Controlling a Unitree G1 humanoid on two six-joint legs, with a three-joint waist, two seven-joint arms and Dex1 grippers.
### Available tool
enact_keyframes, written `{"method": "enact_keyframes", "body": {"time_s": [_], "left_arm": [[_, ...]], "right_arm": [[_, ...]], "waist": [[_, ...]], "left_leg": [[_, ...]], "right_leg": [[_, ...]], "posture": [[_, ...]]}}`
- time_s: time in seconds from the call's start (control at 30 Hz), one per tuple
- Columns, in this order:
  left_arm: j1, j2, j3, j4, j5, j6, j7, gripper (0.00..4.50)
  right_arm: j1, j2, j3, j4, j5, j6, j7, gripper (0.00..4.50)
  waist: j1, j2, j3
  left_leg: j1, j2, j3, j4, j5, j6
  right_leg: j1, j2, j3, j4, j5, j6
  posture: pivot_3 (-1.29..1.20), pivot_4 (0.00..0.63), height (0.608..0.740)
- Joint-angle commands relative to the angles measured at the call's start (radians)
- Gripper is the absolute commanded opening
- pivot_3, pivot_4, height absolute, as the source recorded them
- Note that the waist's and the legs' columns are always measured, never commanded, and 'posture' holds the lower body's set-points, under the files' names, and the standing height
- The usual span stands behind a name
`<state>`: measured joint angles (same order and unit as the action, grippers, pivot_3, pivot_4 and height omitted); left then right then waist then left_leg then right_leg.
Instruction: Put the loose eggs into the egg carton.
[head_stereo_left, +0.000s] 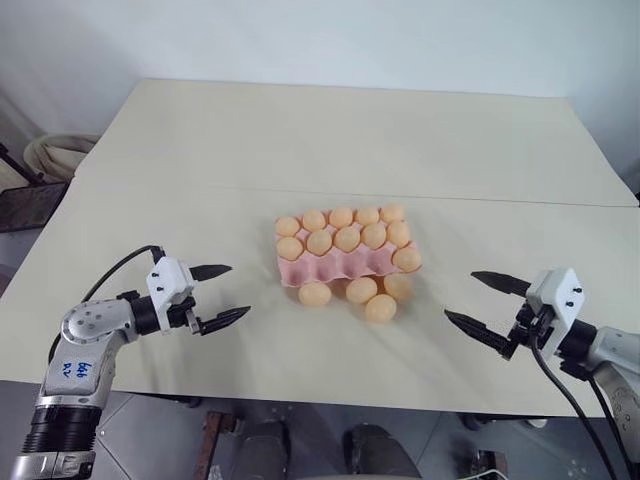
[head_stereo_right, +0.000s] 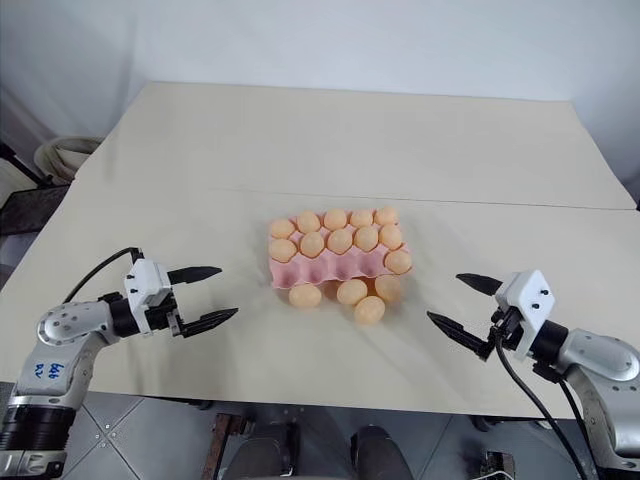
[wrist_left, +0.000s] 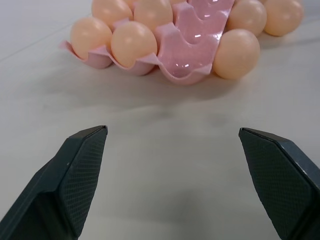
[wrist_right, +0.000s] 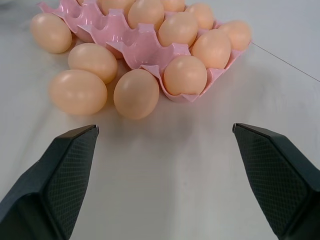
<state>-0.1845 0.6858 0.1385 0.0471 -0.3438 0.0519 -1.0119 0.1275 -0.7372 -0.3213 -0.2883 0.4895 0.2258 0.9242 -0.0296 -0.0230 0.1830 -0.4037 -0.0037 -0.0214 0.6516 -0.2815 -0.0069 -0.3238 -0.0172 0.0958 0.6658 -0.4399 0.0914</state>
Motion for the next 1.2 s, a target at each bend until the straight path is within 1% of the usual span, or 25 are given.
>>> {"method": "enact_keyframes", "body": {"time_s": [0.03, 0.2, 0.33, 0.43, 0.53, 0.67, 0.73, 0.83, 0.9, 1.07, 1.1, 1.2], "left_arm": [[-0.023, 0.004, -0.007, 0.0, 0.025, -0.038, 0.006, 4.48], [-0.03, -0.021, 0.007, -0.004, -0.002, -0.032, 0.013, 4.48], [-0.024, -0.026, 0.037, -0.019, -0.036, -0.026, 0.008, 4.48], [-0.012, -0.019, 0.051, -0.08, -0.121, 0.042, -0.023, 4.48], [-0.006, -0.007, 0.026, -0.179, -0.177, 0.099, -0.058, 4.48], [0.0, 0.015, 0.005, -0.223, -0.171, 0.117, -0.093, 4.48], [0.007, 0.028, 0.01, -0.201, -0.151, 0.103, -0.105, 4.48], [0.02, 0.042, 0.023, -0.174, -0.137, 0.087, -0.115, 4.48], [0.031, 0.048, 0.027, -0.176, -0.136, 0.081, -0.118, 4.48], [0.065, 0.06, 0.037, -0.188, -0.128, 0.067, -0.117, 4.48], [0.071, 0.062, 0.04, -0.189, -0.127, 0.065, -0.115, 4.48], [0.091, 0.065, 0.051, -0.2, -0.13, 0.065, -0.11, 4.48]], "right_arm": [[0.007, 0.004, -0.01, -0.038, 0.003, -0.01, -0.007, 4.5], [0.022, 0.008, -0.014, -0.054, 0.013, -0.012, -0.004, 4.5], [-0.004, 0.018, -0.001, -0.124, 0.062, 0.032, -0.024, 4.5], [-0.051, -0.006, 0.015, -0.2, 0.131, 0.166, -0.075, 4.5], [-0.067, -0.094, 0.044, -0.234, 0.114, 0.32, -0.107, 4.5], [-0.118, -0.137, 0.055, -0.254, 0.156, 0.478, -0.163, 4.5], [-0.135, -0.167, 0.065, -0.265, 0.15, 0.536, -0.174, 4.5], [-0.156, -0.177, 0.068, -0.278, 0.167, 0.598, -0.197, 4.5], [-0.191, -0.16, 0.085, -0.279, 0.184, 0.658, -0.229, 4.5], [-0.32, -0.073, 0.158, -0.246, 0.214, 0.815, -0.341, 4.5], [-0.347, -0.041, 0.161, -0.234, 0.233, 0.857, -0.369, 4.5], [-0.412, 0.016, 0.215, -0.199, 0.216, 0.919, -0.423, 4.5]], "waist": [[0.0, 0.0, 0.0], [-0.001, 0.0, 0.0], [-0.002, 0.0, 0.0], [-0.002, 0.0, 0.0], [0.001, 0.0, 0.0], [0.002, 0.0, 0.0], [0.001, 0.0, 0.0], [-0.004, 0.0, 0.0], [-0.005, 0.0, 0.0], [-0.005, 0.0, 0.0], [-0.004, 0.001, 0.001], [-0.004, 0.001, 0.001]], "left_leg": [[0.0, 0.0, 0.0, 0.0, 0.0, 0.0], [0.0, 0.0, 0.0, 0.0, 0.0, 0.0], [0.0, 0.0, 0.0, 0.0, 0.0, 0.0], [0.0, 0.0, 0.0, 0.001, 0.0, 0.0], [0.0, 0.0, 0.0, 0.002, 0.0, 0.0], [0.0, 0.0, -0.002, 0.001, 0.0, 0.0], [0.0, 0.0, -0.002, 0.001, 0.0, 0.0], [0.0, 0.0, -0.002, 0.0, 0.0, 0.0], [0.0, 0.0, -0.002, -0.001, 0.0, 0.0], [-0.001, 0.0, -0.002, -0.001, 0.0, 0.0], [-0.001, 0.0, -0.002, -0.001, 0.0, 0.0], [-0.002, 0.0, -0.003, -0.002, 0.0, 0.0]], "right_leg": [[0.0, 0.0, 0.0, 0.0, 0.0, 0.0], [0.0, 0.0, 0.0, 0.0, 0.0, 0.0], [0.0, 0.0, 0.0, 0.001, 0.0, 0.0], [-0.001, 0.0, 0.0, 0.003, 0.0, 0.0], [0.0, 0.0, 0.0, 0.003, 0.0, 0.0], [0.001, -0.001, -0.002, 0.001, 0.0, 0.0], [0.0, 0.0, -0.002, 0.001, 0.0, 0.0], [0.0, 0.0, -0.002, -0.001, 0.0, 0.0], [0.0, 0.0, -0.002, -0.001, 0.0, 0.0], [0.0, 0.0, -0.002, -0.002, 0.0, 0.0], [0.0, -0.001, -0.002, -0.002, 0.0, 0.0], [-0.001, -0.001, -0.002, -0.002, 0.0, 0.0]], "posture": [[0.0, 0.15, 0.74], [0.0, 0.15, 0.74], [0.0, 0.15, 0.74], [0.0, 0.15, 0.74], [0.0, 0.15, 0.74], [0.0, 0.15, 0.74], [0.0, 0.15, 0.74], [0.0, 0.15, 0.74], [0.0, 0.15, 0.74], [0.0, 0.15, 0.74], [0.0, 0.15, 0.74], [0.0, 0.15, 0.74]]}}
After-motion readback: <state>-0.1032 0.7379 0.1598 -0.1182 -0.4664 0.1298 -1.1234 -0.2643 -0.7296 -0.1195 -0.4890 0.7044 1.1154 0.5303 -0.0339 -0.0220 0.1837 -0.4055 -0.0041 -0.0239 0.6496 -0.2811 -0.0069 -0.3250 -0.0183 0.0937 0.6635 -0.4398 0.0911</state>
